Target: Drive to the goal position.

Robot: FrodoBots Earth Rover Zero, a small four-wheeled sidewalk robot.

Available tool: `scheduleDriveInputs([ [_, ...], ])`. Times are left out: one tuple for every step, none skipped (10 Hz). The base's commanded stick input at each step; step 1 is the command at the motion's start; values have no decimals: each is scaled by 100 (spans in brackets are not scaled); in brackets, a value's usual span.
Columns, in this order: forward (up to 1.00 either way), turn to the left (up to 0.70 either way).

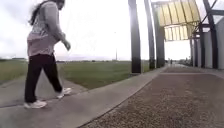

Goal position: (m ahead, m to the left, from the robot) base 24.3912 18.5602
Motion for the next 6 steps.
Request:
scheduleDriveInputs([
  [4,0],
  [5,0],
  [6,0],
  [6,0],
  [6,0],
  [19,34],
])
